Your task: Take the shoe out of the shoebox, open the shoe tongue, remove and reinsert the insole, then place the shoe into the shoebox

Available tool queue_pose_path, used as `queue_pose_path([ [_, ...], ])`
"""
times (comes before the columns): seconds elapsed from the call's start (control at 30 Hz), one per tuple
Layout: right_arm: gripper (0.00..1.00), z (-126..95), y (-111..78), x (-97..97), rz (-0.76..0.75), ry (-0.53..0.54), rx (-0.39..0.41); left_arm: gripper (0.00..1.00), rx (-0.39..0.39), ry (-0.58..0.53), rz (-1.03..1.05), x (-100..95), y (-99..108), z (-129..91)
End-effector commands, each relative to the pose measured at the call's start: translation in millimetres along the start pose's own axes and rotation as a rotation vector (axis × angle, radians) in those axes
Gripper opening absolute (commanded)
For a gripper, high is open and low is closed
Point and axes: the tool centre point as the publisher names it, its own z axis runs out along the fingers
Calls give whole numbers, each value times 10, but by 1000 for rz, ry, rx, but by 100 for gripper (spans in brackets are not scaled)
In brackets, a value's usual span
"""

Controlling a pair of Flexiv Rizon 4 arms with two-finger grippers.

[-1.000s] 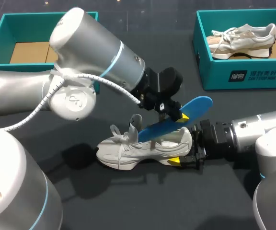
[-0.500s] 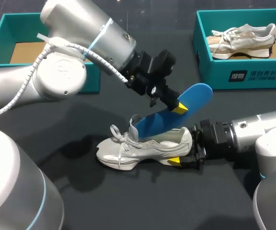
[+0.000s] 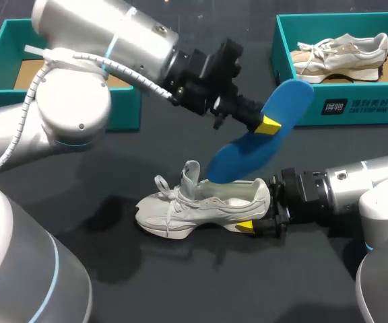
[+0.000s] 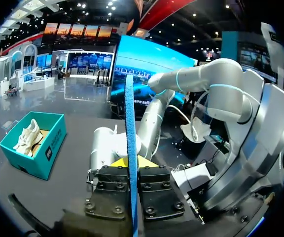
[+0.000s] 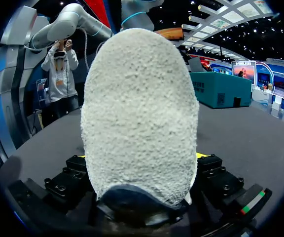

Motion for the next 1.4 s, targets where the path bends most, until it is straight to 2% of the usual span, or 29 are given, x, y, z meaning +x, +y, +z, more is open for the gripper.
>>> queue_pose_path([
  [0.03, 0, 11, 6, 12, 0, -1, 5, 0, 184, 15, -5, 353, -63, -377],
  [0.57, 0, 11, 6, 12, 0, -1, 5, 0, 184, 15, -5, 353, -63, -377],
  [0.73, 0, 11, 6, 12, 0, -1, 5, 0, 211, -7, -16, 546, -259, -482],
  [0.87, 0, 11, 6, 12, 0, -1, 5, 0, 232, -31, -21, 767, -424, -714],
  [1.2, 0, 11, 6, 12, 0, -1, 5, 0, 232, -31, -21, 767, -424, -714],
  [1.4, 0, 11, 6, 12, 0, -1, 5, 0, 301, -104, -27, 970, -441, -792],
])
